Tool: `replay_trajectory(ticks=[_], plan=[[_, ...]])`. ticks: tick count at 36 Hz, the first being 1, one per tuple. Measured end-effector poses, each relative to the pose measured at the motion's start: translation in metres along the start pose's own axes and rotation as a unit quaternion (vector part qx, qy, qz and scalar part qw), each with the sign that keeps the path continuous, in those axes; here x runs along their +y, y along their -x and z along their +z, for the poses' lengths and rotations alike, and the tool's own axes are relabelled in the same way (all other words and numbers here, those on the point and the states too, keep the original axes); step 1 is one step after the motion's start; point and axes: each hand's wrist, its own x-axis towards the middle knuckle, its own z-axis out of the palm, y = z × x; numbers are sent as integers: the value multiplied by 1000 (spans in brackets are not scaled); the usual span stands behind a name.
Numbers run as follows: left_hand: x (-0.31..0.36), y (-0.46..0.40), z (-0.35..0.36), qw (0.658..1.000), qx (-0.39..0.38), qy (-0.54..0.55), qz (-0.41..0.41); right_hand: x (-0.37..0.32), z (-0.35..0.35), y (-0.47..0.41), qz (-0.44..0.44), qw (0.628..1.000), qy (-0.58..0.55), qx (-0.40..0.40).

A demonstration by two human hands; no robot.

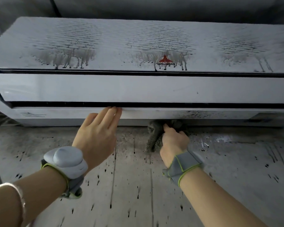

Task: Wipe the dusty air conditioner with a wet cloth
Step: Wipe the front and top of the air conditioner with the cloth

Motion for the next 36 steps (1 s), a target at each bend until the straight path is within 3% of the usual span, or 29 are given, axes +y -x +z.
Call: replay_trajectory(ticks=[13,20,28,36], plan=[[4,0,0,1000,-7,0,-8,-25,-6,8,-25,997,-46,-51],[3,-1,-6,1000,-18,-6,-8,-22,-21,-17,-3,1000,-18,24],[8,-1,-5,999,-32,-10,-6,-30,-16,-8,-22,998,-23,-55],[6,0,-6,999,-48,-15,-5,-23,-25,-30,-2,1000,-6,-9]])
